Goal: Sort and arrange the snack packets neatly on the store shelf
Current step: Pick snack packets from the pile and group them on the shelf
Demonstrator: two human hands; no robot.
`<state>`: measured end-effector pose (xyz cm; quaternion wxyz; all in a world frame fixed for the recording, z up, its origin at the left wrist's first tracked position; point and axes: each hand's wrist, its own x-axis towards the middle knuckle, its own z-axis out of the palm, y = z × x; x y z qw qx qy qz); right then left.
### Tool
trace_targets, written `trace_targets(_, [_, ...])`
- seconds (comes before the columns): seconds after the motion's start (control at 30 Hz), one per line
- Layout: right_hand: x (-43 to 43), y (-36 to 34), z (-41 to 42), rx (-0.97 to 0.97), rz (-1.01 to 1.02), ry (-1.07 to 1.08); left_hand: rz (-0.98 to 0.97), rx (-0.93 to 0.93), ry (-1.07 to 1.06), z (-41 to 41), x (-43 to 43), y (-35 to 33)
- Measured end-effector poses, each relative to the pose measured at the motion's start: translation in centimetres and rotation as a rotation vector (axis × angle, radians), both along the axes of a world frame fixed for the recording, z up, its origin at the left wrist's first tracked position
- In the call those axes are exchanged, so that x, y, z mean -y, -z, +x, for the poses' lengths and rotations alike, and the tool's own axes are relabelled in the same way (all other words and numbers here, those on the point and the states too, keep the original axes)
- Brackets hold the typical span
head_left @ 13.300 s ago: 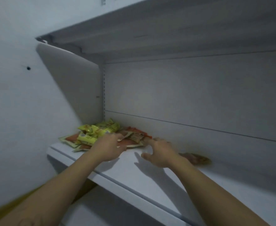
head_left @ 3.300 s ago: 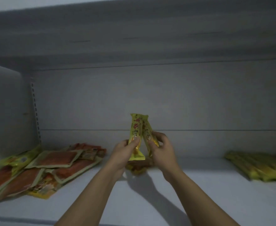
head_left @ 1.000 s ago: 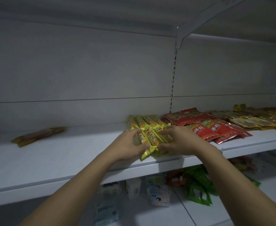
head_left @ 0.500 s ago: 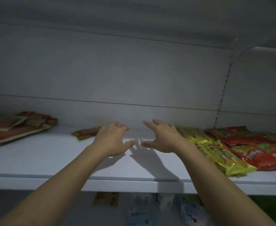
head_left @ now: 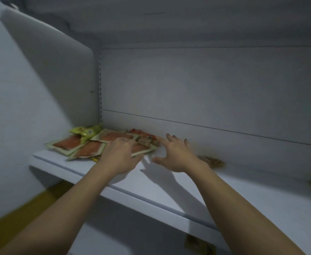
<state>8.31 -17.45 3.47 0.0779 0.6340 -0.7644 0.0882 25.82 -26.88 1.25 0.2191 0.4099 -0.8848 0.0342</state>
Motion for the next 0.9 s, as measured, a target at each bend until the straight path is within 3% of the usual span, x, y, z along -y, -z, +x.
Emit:
trace_targets(0.37, [14.0,2.6,10.5,0.090,-0.068,-0.110,-0.012,-0.053,-0.246,10.4,11.5,1.0])
trace_targets(0.5, [17.0,2.6,11.5,0.086,-0.069,-0.101,-0.017,-0.079,-0.297,10.6,15.5,0.5])
trace_targets(0.73, [18.7,3.7,10.7,0.102,-0.248,-0.063,0.051,0.056,-0.405,9.5,21.8,-0.5])
trace_targets(0.9, [18.7,5.1,11.1,0.045,-0.266,-0.094,0.219,0.130,-0.477,8.2,24.0,0.3])
